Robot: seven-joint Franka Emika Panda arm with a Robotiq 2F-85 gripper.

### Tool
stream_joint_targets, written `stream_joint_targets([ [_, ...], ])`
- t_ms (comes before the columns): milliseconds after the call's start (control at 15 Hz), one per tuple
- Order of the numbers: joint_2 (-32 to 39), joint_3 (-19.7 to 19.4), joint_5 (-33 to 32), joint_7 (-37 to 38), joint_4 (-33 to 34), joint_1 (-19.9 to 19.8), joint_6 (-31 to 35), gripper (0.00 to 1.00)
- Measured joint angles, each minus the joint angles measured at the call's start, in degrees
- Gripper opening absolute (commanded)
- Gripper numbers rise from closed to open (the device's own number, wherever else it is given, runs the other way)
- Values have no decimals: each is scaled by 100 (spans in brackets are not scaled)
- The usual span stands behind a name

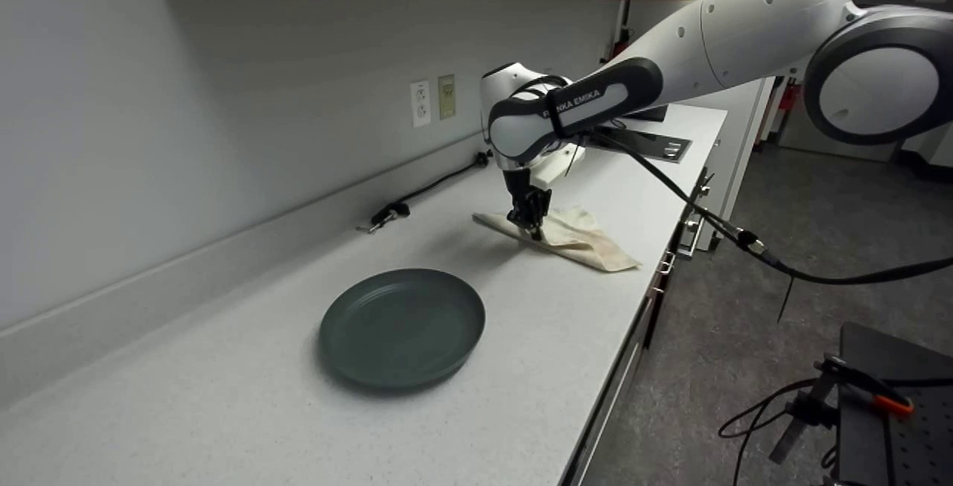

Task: Unfold the cloth on the countertop

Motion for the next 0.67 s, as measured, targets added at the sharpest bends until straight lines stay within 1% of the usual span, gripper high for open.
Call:
stream_joint_targets([
  [200,-21,4,-102,-18,-4,322,-102,0],
  [333,-48,8,-108,-61,-8,453,-118,0],
  [667,-135,142,-106,-344,-44,531,-118,0],
])
